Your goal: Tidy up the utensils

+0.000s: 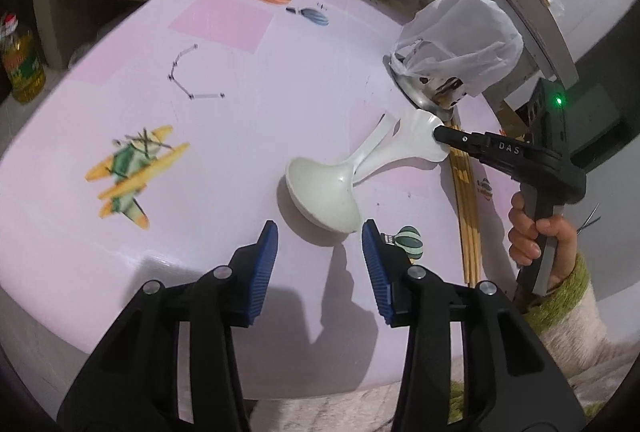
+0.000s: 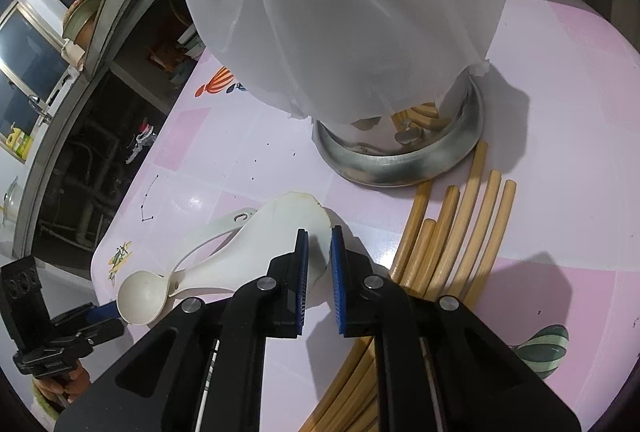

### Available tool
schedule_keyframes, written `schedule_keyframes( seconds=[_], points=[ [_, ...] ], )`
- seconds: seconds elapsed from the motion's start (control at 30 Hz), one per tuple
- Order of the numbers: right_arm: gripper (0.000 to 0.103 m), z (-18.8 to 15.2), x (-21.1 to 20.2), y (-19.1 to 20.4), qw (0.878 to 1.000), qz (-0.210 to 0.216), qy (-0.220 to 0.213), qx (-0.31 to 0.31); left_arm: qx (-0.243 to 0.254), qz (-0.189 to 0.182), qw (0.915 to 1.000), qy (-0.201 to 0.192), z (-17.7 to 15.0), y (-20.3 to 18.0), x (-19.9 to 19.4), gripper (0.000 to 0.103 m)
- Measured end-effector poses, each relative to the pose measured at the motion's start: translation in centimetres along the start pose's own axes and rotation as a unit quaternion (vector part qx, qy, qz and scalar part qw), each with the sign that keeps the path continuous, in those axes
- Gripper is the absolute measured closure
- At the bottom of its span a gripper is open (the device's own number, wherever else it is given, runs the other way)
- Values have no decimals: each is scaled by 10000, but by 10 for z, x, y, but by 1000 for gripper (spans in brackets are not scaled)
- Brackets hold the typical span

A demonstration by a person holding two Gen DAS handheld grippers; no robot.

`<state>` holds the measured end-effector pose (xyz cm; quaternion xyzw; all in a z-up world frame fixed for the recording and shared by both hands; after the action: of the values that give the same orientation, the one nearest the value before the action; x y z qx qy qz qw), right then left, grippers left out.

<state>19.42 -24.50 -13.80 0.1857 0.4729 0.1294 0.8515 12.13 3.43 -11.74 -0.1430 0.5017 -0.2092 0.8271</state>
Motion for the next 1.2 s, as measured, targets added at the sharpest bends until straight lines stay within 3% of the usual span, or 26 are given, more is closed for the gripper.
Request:
schedule_keyframes(
  seconds=[0.23,0.47,0.87,1.2],
  points=[
    [91,0,-1,-1,10000,-13,-15,-9,-369,-62,9993,-55,5,3,10,64],
    [91,0,-2,-3,10000,-18,-32,18,-643,84,9979,-82,11,7,19,79],
    [91,0,-4,-5,9999,22,-53,91,-436,558,9974,-163,15,-3,28,88],
    [90,-2,-3,-12,9990,236,3,369,-515,630,9964,-228,16,0,28,92]
  ],
)
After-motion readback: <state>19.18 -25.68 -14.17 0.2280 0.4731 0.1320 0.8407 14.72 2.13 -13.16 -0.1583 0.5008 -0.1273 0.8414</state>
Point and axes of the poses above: each gripper's, at about its wrist camera, not at the fingertips, and x roughly the way its jaws point, y to its left, z to its top, the point moved 1 cm from there along x, roughly the way its jaws point, and after that the axes turned 2 degrees about -y, right-handed, at the moved point
